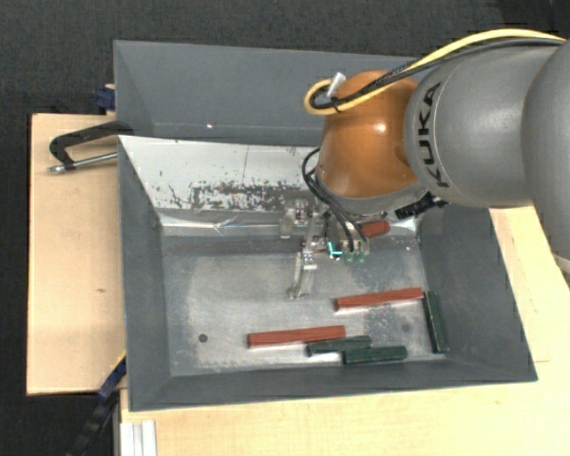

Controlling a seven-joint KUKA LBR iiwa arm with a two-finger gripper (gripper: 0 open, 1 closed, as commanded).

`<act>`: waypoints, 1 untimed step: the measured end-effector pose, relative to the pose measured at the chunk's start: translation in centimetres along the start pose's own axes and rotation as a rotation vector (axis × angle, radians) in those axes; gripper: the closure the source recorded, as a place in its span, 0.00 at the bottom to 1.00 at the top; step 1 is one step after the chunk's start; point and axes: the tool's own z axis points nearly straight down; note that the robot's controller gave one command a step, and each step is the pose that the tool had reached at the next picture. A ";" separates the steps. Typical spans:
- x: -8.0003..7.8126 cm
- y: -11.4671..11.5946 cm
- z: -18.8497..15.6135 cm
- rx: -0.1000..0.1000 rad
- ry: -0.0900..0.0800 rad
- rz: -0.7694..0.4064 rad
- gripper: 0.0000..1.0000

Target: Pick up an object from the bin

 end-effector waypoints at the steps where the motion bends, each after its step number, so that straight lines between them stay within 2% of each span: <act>1: -0.2 0.0 -0.5 -0.001 -0.008 0.001 0.00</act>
Offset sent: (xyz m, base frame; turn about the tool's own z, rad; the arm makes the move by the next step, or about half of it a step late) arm 0.0107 -0.0223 -0.0635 0.1476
